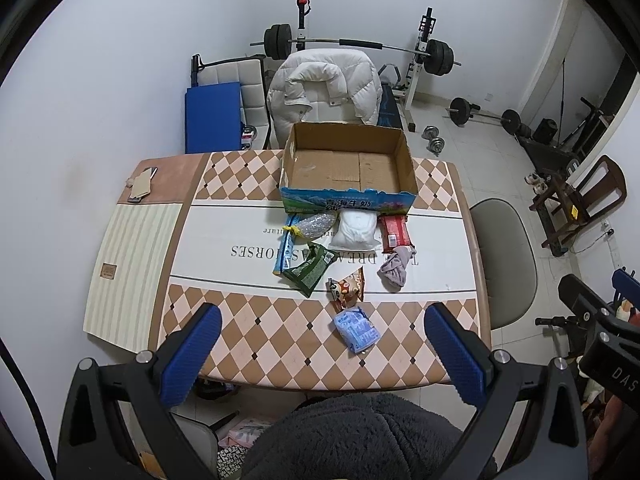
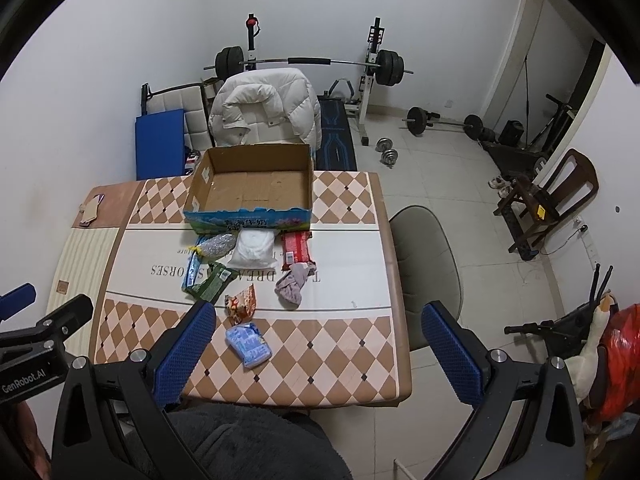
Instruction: Organize soft objects
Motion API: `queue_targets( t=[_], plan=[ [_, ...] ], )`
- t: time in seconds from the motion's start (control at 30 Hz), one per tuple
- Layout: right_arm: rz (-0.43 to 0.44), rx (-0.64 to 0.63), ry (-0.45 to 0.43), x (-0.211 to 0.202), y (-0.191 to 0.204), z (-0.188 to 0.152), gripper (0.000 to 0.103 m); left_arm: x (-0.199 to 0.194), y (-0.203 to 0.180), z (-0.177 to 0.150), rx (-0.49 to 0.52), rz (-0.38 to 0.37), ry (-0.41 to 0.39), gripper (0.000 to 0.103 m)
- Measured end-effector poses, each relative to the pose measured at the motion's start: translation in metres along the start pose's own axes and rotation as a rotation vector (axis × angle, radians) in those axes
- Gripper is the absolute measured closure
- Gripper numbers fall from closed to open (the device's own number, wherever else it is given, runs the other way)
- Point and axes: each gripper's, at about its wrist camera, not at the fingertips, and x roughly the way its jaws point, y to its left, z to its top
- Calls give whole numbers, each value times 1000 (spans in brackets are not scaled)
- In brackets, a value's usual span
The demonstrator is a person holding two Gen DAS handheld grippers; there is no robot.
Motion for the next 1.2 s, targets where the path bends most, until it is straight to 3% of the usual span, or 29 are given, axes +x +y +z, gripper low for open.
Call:
queue_targets(
  t=[1.2],
  plan=[
    [-3, -17, -11, 0, 10, 8, 0, -6, 12, -7, -19, -2, -40, 0]
  ],
)
